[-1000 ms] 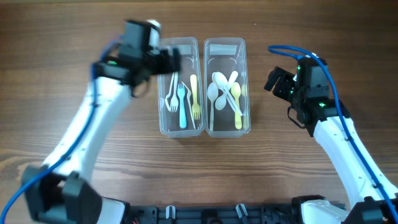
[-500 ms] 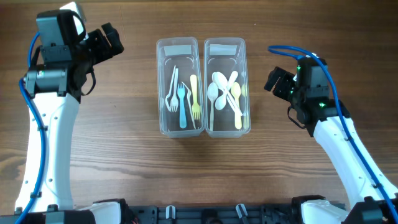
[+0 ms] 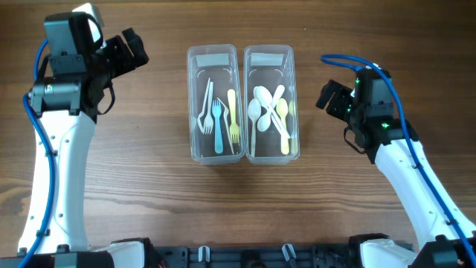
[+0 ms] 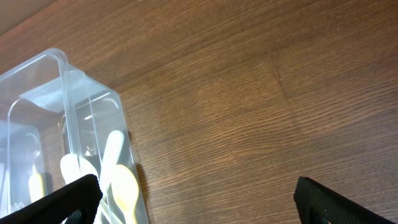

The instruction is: Pack container

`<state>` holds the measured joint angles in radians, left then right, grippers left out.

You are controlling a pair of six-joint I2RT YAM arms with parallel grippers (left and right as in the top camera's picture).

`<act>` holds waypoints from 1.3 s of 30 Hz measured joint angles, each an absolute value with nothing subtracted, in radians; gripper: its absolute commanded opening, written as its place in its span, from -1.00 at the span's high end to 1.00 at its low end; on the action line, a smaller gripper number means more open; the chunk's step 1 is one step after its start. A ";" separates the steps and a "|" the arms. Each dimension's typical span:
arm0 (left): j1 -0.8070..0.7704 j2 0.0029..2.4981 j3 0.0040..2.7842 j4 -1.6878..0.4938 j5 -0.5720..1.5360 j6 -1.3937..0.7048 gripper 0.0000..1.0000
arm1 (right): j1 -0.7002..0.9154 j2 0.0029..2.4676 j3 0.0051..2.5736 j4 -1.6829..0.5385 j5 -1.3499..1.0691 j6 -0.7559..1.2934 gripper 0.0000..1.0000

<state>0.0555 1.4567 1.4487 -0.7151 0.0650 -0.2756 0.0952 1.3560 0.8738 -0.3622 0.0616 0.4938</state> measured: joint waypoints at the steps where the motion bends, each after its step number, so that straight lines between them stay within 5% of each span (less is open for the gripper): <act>1: 0.056 1.457 1.449 -0.715 0.065 -0.276 -0.99 | 0.095 1.356 0.874 -0.362 0.062 0.494 -1.00; 6: 0.056 1.457 1.449 -0.715 0.065 -0.276 -1.00 | 0.102 1.292 0.873 -0.364 0.062 0.494 -1.00; 21: 0.056 1.457 1.449 -0.715 0.065 -0.276 -1.00 | 0.126 0.529 0.872 -0.360 0.062 0.494 -0.99; 39: 0.056 1.457 1.449 -0.716 0.065 -0.276 -1.00 | 0.114 0.115 0.605 -0.299 0.166 0.558 -1.00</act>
<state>0.0555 1.4567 1.4487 -0.7158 0.0650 -0.2756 0.1143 0.1150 0.6052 -0.2989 0.1661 0.5579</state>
